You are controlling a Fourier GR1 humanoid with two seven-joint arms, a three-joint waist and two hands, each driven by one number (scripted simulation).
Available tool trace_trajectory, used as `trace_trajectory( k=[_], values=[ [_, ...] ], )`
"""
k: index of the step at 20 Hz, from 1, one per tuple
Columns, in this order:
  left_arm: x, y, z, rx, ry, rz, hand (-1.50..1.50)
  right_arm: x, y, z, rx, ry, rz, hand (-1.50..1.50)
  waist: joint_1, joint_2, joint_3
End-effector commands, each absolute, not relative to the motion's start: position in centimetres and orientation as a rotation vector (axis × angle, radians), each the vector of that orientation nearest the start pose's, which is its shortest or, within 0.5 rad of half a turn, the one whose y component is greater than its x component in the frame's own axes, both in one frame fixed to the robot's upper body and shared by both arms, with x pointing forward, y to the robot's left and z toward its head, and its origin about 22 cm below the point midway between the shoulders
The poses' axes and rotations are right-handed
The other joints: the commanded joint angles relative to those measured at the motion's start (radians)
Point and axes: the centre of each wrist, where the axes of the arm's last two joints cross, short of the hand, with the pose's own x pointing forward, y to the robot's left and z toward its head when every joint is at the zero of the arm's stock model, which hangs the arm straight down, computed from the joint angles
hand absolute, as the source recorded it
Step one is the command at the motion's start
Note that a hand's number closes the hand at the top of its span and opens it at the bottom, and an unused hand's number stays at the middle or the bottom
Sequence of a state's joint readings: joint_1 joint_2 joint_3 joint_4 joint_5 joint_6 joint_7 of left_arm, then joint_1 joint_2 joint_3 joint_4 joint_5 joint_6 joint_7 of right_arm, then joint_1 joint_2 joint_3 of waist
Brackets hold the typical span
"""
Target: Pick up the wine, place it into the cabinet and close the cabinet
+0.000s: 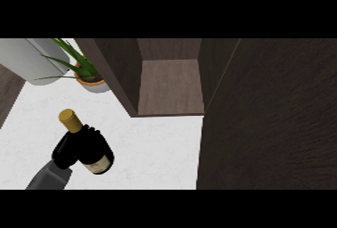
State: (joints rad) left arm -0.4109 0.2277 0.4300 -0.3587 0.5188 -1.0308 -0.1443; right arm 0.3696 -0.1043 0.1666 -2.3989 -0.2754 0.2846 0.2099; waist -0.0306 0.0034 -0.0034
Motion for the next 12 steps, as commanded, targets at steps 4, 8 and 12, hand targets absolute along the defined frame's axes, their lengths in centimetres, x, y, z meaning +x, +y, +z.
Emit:
trace_trajectory(
  k=[4, 8, 12],
  values=[
    [26.6, 34.2, -11.2, -0.824, -1.586, 0.246, 1.50, 11.2, -23.1, 15.4, 0.400, -1.874, 0.256, -1.50, 0.018, -0.003, 0.000],
    [26.6, 35.3, -9.0, -0.394, -1.685, 0.132, 1.50, 11.4, -23.4, 14.8, 0.393, -1.878, 0.241, -1.50, 0.026, -0.015, 0.004],
    [25.3, 31.5, -10.1, -0.149, -1.753, -0.009, 1.50, 11.3, -23.2, 14.7, 0.391, -1.867, 0.247, -1.50, 0.025, -0.015, 0.005]
  ],
)
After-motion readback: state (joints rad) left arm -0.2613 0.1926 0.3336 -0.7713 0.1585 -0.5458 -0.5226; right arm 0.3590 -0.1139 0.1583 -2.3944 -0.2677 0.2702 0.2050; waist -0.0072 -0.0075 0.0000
